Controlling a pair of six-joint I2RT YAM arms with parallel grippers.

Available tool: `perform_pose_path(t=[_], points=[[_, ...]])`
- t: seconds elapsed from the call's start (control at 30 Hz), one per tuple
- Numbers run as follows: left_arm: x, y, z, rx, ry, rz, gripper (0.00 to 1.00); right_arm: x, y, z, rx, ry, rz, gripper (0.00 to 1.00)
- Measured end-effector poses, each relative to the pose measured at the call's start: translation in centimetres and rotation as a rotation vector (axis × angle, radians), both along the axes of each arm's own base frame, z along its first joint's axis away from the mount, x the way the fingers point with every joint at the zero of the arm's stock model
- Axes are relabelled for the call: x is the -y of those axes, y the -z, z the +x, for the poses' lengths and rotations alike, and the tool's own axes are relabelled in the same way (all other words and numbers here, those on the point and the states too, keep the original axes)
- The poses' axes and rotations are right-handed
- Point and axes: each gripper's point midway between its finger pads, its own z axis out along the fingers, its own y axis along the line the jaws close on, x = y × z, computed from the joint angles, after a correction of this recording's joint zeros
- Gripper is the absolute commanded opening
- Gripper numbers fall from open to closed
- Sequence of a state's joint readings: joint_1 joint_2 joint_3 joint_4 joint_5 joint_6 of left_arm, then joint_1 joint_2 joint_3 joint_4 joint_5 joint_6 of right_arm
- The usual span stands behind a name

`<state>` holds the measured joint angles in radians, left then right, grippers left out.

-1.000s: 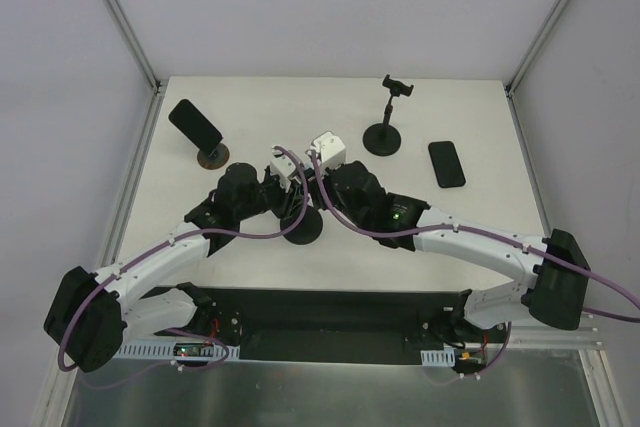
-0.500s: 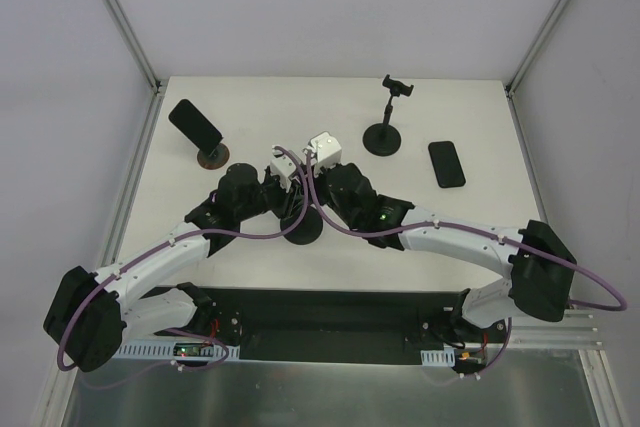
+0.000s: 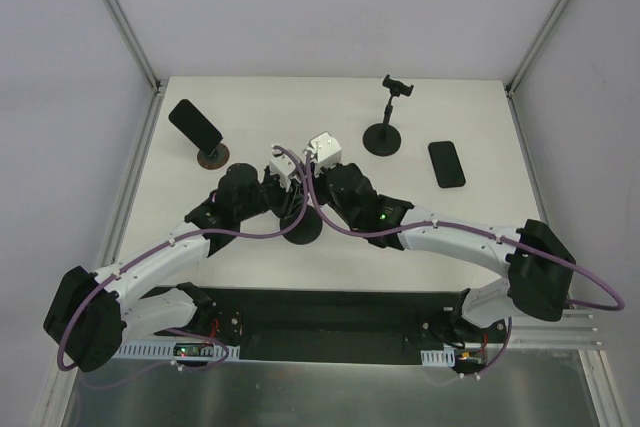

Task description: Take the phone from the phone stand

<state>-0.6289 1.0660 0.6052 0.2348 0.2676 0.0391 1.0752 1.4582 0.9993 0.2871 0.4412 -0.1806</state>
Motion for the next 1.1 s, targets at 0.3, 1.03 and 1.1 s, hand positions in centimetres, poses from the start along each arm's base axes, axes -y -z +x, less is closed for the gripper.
perform_pose_path(t=[0.3,1.03,1.1], points=[[0.3,0.1,0.1,-0.036,-0.022,0.007,0.0,0.8,0.0,-0.5,-0.017,-0.021,-0.037,0.01],[0.1,0.8,-0.6,-0.226,-0.092,0.012,0.0,3.3,0.1,-1.7,-0.153,0.072,-0.051,0.01],[0.1,0.6,-0.5,-0.226,-0.094,0.004,0.0,3.7,0.0,-1.5,-0.186,0.097,-0.014,0.01]])
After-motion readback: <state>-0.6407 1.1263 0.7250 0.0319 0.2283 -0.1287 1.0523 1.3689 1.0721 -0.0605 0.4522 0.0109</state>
